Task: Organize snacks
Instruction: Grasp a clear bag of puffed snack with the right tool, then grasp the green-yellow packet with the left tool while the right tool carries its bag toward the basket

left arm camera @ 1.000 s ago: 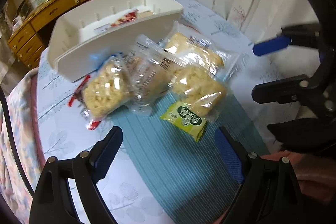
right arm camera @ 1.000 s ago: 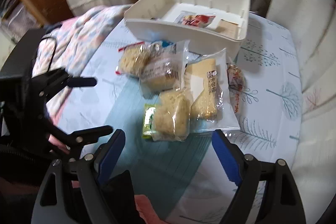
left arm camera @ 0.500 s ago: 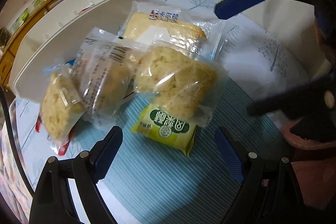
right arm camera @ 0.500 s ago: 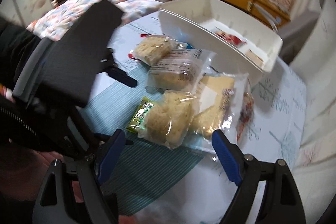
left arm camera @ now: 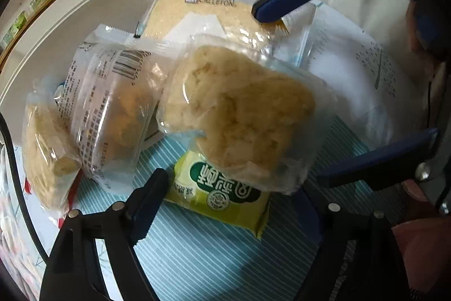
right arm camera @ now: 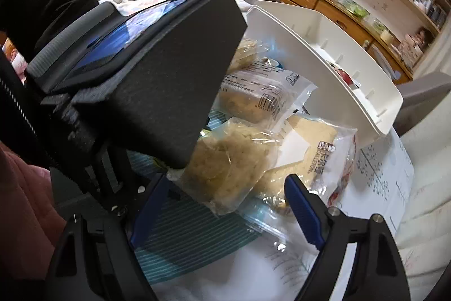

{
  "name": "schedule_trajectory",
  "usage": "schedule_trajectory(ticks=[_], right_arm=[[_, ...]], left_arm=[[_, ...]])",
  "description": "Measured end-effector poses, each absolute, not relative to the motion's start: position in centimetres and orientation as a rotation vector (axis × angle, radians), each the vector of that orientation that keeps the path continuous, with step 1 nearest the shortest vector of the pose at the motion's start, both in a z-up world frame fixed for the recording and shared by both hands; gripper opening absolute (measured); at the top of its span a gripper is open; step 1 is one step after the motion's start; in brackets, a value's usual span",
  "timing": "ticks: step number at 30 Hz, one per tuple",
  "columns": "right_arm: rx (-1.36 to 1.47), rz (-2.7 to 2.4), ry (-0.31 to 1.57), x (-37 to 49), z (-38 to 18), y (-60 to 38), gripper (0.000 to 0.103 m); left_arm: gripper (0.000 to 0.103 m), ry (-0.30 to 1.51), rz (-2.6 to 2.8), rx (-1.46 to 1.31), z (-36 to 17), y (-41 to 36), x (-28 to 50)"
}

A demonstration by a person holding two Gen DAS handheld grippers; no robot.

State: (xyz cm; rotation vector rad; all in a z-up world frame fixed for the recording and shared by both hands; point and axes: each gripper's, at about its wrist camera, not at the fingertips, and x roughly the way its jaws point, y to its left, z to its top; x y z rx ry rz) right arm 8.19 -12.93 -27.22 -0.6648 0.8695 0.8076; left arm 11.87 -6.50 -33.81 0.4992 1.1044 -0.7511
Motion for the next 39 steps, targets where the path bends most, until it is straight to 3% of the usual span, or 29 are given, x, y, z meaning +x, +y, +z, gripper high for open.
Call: schedule_trajectory(ticks=[14,16,21,24,39], right_arm=[[-0.631,0.879,0.849,9.0,-28.3,-12.8,0.085],[-0.622,0.886,0.862,9.1,-28.3,-12.7,0.081],[-0.629,0.873,0.874,9.4,-28.5,-12.5,0.059],[-0.611,0.869,0.898,9.7,-28.3,-12.5,0.054],[-0.431,0.826,1.012,11.1,-27.7,-12.3,0.05]], left_arm=[[0.059,1.091,-0.746,0.471,-33.6,-6.5,12.2],[0.057,1.098,-0.742,0.469,-33.5,-6.5,12.1],[0.056,1.113,-0.749,0.493,-33.3,-7.2,11.1],[0.056,1.132,-0.751,0.481,-33.2,-6.7,10.6],[0.055,1.215,-0.648,0.371,-32.6,-2.2,7.1]])
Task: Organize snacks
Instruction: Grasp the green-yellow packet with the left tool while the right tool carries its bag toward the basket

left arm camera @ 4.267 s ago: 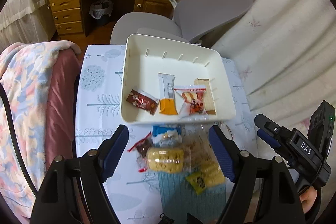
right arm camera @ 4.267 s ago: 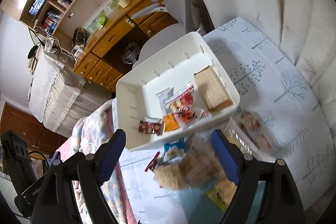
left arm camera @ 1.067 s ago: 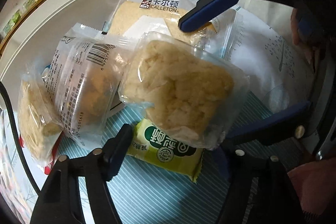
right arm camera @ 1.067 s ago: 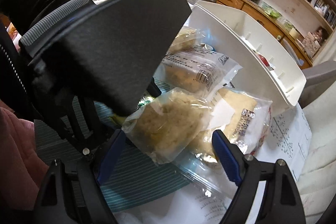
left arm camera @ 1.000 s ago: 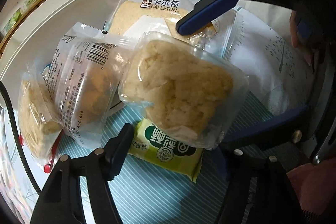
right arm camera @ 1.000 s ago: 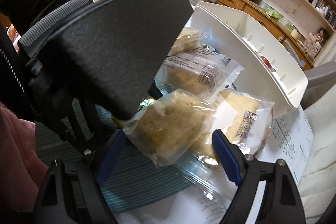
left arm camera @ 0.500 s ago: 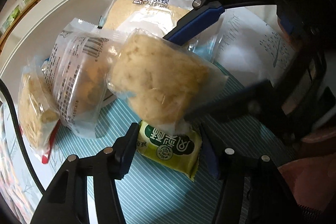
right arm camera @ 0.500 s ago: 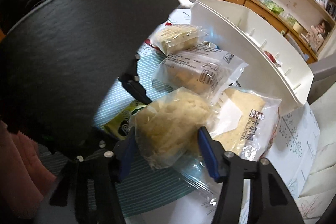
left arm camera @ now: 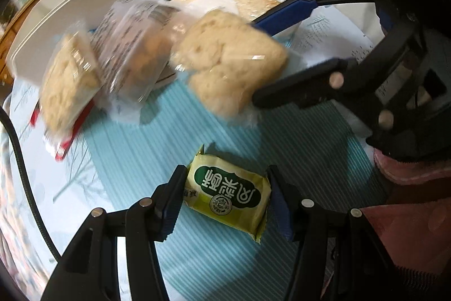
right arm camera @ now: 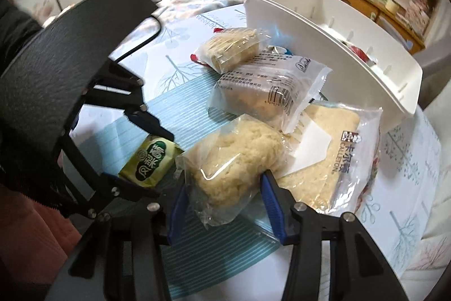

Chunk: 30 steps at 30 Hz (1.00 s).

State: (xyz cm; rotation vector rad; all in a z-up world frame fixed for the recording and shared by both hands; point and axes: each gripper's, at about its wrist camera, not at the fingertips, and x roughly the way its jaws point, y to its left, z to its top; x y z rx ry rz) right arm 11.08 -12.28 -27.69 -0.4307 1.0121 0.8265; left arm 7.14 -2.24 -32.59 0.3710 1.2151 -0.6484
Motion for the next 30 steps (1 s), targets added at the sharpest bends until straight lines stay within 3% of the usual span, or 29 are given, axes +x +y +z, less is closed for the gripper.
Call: schedule_trajectory(ticks=[17,30], right_arm=[[-0.146,0.781,0.996,11.4,-22.9,-10.7,0.05],[-0.03,0.651,0.885,14.8,-18.6,-9.3,0.05]], left_arm=[[0.055,1.151,-0.492,0.228,-27.5,6.5,6.7],[0.055,1.097,-0.413,0.283,-21.6,7.8,14.5]])
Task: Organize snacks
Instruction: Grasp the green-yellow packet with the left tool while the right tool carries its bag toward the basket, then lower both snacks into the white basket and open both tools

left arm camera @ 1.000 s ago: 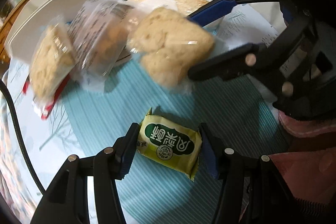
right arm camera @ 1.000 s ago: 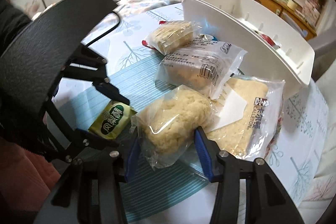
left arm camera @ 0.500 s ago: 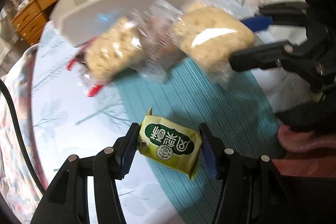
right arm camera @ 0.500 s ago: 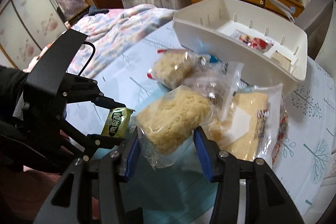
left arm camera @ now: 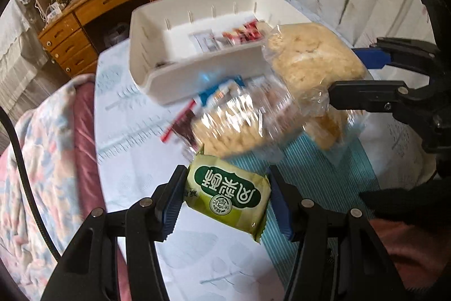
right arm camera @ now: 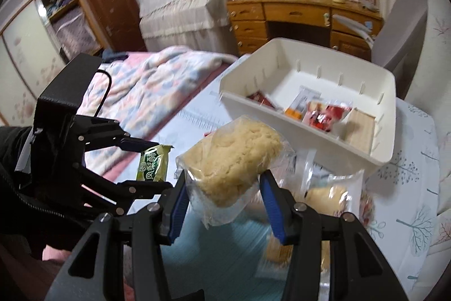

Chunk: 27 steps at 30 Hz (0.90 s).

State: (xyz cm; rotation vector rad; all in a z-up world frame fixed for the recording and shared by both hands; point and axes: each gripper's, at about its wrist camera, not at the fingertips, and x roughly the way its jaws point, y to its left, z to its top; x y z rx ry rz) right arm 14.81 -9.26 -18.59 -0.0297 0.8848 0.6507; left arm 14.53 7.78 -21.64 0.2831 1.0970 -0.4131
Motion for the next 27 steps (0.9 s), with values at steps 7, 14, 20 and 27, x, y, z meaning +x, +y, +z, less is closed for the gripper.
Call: schedule_trajectory(ticks=[7,14,20,27], right_arm=[[0.027,0.531,0.831,17.3,-17.4,-10.2,0.05],[0.082,0.397,0.796,20.3,-16.7,-11.7,0.05],[0.143,0.32,0.797,22.4,-17.2,-12.7,0.05],[0.24,0.239,0.831,24.3,-18.6,-14.5,0.05]], left_arm=[[0.055,1.066,-0.41,0.261,-19.1,8.1,18.6],[0.055,1.038,-0.426,0.19,-17.3,7.2,24.0],[0.055,1.035,-0.388,0.103,-16.6,6.4,29.1],[0.056,1.128,-0.33,0.01,-18.1,5.9,33.2]])
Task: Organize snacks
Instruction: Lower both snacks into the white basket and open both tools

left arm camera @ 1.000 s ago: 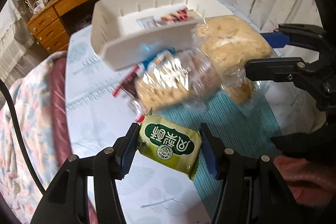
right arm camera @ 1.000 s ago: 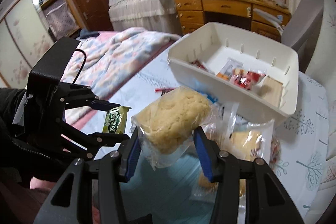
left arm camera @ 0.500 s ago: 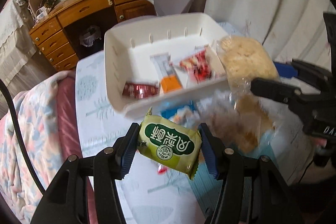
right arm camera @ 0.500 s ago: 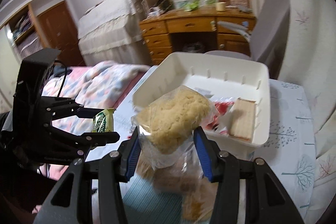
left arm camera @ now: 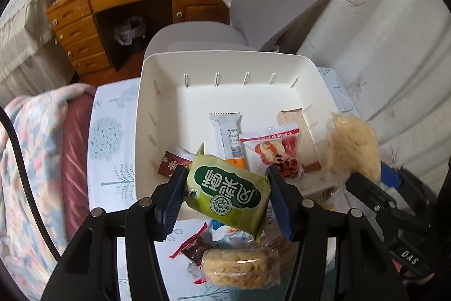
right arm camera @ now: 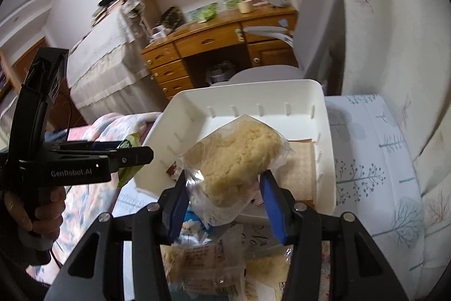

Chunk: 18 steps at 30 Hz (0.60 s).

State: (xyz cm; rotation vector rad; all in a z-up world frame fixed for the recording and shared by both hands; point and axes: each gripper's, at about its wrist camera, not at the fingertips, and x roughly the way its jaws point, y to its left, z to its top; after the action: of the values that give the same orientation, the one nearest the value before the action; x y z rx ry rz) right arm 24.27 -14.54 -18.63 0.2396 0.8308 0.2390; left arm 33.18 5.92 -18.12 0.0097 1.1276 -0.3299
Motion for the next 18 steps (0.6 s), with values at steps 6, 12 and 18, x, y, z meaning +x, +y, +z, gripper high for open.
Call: schedule_trajectory(ticks=[6,12,18], right_arm=[[0.199,0.175,0.883,24.9,-19.5,-15.0,0.057],[0.218,0.161,0.897,24.5,-19.3,-15.3,0.079],[0.231,0.157,0.914,23.1,-18.5,-16.1,0.081]], left_arm=[[0.074,1.186,-0.267,0.0,-19.4,5.9,34.0],[0.084,1.201,-0.242,0.0,-19.5,6.3,33.6],[0.085,1.198,-0.241,-0.005,-18.7,7.0,31.9]])
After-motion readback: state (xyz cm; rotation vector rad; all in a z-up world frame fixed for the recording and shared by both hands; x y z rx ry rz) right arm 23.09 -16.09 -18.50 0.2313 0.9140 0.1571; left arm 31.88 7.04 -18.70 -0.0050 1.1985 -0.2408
